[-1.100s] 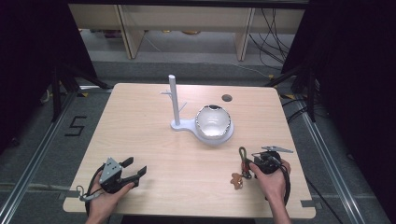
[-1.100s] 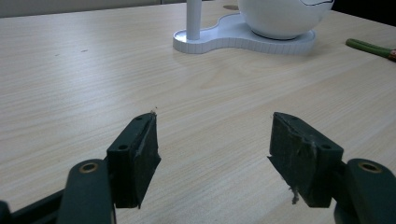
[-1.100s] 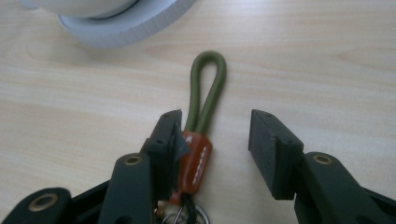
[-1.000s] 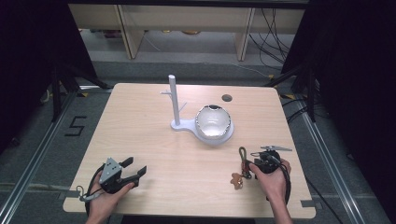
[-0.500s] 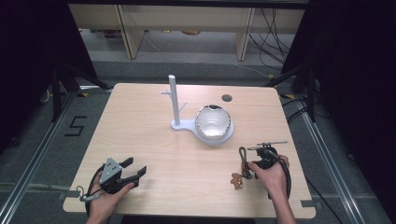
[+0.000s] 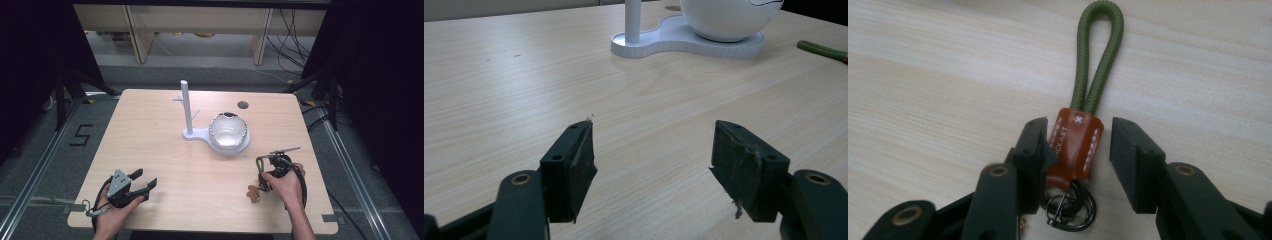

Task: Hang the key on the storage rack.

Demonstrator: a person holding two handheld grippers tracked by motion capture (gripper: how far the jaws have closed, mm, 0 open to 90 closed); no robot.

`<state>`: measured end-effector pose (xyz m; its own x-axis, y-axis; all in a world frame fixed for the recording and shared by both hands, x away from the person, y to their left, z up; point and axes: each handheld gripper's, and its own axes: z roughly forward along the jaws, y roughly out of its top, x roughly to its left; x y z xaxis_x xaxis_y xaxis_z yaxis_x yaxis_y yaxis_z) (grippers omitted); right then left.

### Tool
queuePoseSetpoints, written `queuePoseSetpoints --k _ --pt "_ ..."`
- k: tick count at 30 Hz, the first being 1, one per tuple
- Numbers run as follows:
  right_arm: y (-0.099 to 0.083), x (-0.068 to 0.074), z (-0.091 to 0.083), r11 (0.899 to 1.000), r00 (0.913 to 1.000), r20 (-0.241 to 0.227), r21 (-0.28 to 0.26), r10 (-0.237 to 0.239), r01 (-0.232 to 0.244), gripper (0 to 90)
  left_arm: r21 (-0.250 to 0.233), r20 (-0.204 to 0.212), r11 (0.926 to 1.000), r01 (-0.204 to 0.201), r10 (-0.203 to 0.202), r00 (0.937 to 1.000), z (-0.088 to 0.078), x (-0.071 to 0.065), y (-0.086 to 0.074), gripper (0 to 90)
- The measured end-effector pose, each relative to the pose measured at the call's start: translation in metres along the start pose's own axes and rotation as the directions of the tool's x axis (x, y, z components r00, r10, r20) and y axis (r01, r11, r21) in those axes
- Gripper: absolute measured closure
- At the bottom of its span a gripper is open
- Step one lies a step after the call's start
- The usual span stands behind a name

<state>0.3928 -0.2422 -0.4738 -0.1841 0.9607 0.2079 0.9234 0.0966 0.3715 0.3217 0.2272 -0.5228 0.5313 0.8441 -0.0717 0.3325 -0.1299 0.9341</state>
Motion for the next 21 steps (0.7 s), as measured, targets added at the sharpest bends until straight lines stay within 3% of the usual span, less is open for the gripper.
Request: queuePoseSetpoints --k 9,12,16,19,21 --pt "0.01 0.006 0.002 0.998 0.9996 0.029 0.066 -0.006 0.004 57.2 0.009 -0.005 1.0 0.003 -0.003 1.0 -0.001 -0.001 0.0 33.1" --pt "0.011 0.009 0.002 0.998 0.9988 0.048 0.061 -0.004 0.001 57.3 0.008 -0.005 1.0 0.002 -0.002 1.0 -0.001 -0.001 0.0 33.1" --pt "0.015 0.012 0.006 0.993 0.9969 0.079 0.118 0.008 -0.017 57.4 0.001 -0.001 1.0 0.004 -0.004 1.0 0.0 -0.001 0.0 33.3" --pt "0.019 0.009 0.01 0.988 0.9946 0.099 0.157 -0.03 0.015 57.4 -0.002 0.003 0.9998 0.022 -0.022 0.9998 0.001 -0.002 -0.001 33.2" --pt "0.02 0.011 0.01 0.985 0.9948 0.099 0.173 -0.021 0.004 57.4 -0.002 0.003 0.9998 0.018 -0.018 0.9998 0.001 -0.002 -0.001 33.3"
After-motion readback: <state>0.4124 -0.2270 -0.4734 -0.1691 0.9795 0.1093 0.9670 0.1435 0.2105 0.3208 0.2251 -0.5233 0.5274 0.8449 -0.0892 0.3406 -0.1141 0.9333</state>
